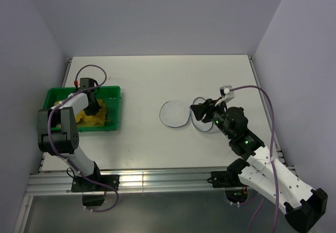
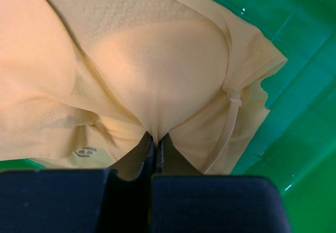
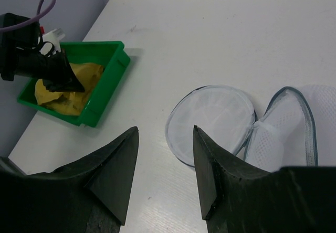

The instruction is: Place the bra in the laundry bag and zip it closed

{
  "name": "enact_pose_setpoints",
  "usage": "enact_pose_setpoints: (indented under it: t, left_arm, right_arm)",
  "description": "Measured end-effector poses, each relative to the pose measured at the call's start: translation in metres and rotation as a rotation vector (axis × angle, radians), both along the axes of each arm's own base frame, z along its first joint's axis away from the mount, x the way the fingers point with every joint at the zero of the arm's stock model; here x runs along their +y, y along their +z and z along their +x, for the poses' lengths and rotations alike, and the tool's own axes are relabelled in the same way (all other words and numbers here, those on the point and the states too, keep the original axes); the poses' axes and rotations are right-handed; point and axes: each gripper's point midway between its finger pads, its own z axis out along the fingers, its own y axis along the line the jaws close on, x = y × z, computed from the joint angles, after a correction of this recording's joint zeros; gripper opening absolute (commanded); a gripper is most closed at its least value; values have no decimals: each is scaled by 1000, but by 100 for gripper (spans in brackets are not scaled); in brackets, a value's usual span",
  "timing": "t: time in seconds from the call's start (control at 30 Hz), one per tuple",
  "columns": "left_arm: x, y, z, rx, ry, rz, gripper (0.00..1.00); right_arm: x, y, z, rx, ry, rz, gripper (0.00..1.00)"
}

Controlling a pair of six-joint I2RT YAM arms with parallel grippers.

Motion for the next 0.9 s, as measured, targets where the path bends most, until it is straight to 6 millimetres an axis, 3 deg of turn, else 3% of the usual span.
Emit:
enact_pose_setpoints:
  t: [0.13, 0.23, 0.4, 0.57, 0.73, 0.9]
  left_arm:
    - [-1, 10, 2, -31, -2, -3, 0]
    - [-3, 30, 6, -90, -9, -12, 0]
    - [-9, 93, 9, -268, -29, -28, 0]
    - [-22, 161, -2, -461, -77, -66, 0]
    - [-45, 201, -12, -557, -175, -145, 0]
    - [-91, 243, -30, -644, -373, -256, 0]
  right_arm:
    - [0, 0, 0, 0, 3, 0, 53]
    - [1, 0, -1, 1, 8, 1, 53]
    - [11, -1, -2, -1, 57, 12, 53]
    - [27, -4, -9, -7, 153, 31, 52]
    - [54, -8, -21, 3, 308, 35, 51]
    - [83, -2, -43, 0, 473, 31, 51]
